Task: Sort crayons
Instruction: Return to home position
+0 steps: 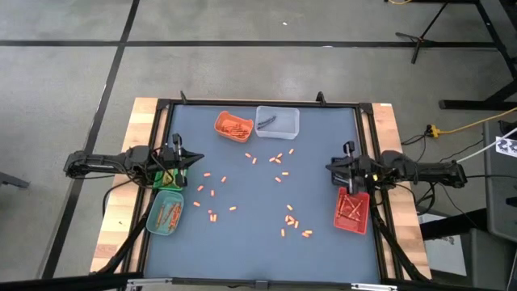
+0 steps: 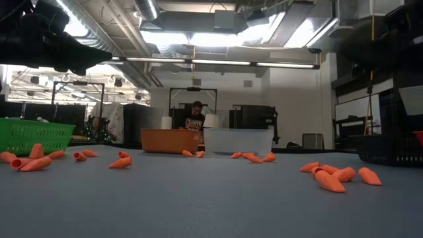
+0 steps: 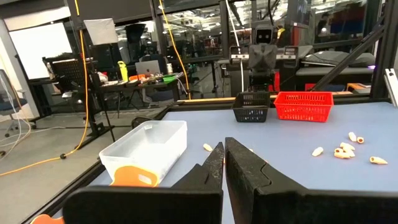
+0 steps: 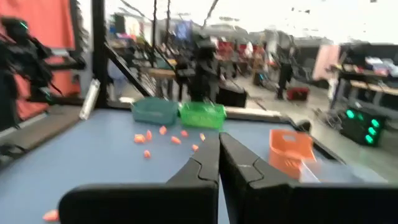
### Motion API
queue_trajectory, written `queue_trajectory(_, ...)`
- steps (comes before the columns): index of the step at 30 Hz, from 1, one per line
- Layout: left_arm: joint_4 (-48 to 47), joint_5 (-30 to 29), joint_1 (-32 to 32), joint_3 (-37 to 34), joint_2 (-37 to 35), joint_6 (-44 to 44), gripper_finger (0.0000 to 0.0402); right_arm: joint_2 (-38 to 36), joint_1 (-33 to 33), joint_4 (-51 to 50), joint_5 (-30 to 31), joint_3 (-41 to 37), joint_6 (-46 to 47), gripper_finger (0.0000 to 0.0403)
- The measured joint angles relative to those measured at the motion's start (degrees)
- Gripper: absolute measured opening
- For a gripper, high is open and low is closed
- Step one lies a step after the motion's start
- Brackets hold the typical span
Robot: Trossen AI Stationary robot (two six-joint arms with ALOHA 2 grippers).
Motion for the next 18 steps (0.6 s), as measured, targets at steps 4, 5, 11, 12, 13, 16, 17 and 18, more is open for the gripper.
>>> queue_trajectory(4, 0.0, 0.0, 0.0, 0.0, 0.0, 0.0, 0.0001, 0.0, 0.0, -4.2, 0.8, 0.0, 0.0, 0.0005)
queue_trajectory(5, 0.0, 0.0, 0.0, 0.0, 0.0, 0.0, 0.0001, 0.1, 0.0, -4.4, 0.6, 0.0, 0.0, 0.0005)
queue_trajectory(11, 0.0, 0.0, 0.0, 0.0, 0.0, 0.0, 0.0001, 0.7, 0.0, -4.5, 0.6, 0.0, -0.2, 0.0005)
queue_trajectory(12, 0.0, 0.0, 0.0, 0.0, 0.0, 0.0, 0.0001, 0.7, 0.0, -4.5, 0.7, 0.0, -0.1, 0.0005)
queue_trajectory(13, 0.0, 0.0, 0.0, 0.0, 0.0, 0.0, 0.0001, 0.7, 0.0, -4.5, 0.7, 0.0, -0.1, 0.0005)
queue_trajectory(16, 0.0, 0.0, 0.0, 0.0, 0.0, 0.0, 0.0001, 0.7, 0.0, -4.6, 0.7, 0.0, -0.2, 0.0005)
queue_trajectory(17, 0.0, 0.0, 0.0, 0.0, 0.0, 0.0, 0.0001, 0.7, 0.0, -4.6, 0.7, 0.1, -0.1, 0.0005)
queue_trajectory(18, 0.0, 0.0, 0.0, 0.0, 0.0, 0.0, 0.0001, 0.7, 0.0, -4.6, 0.7, 0.1, -0.1, 0.0005)
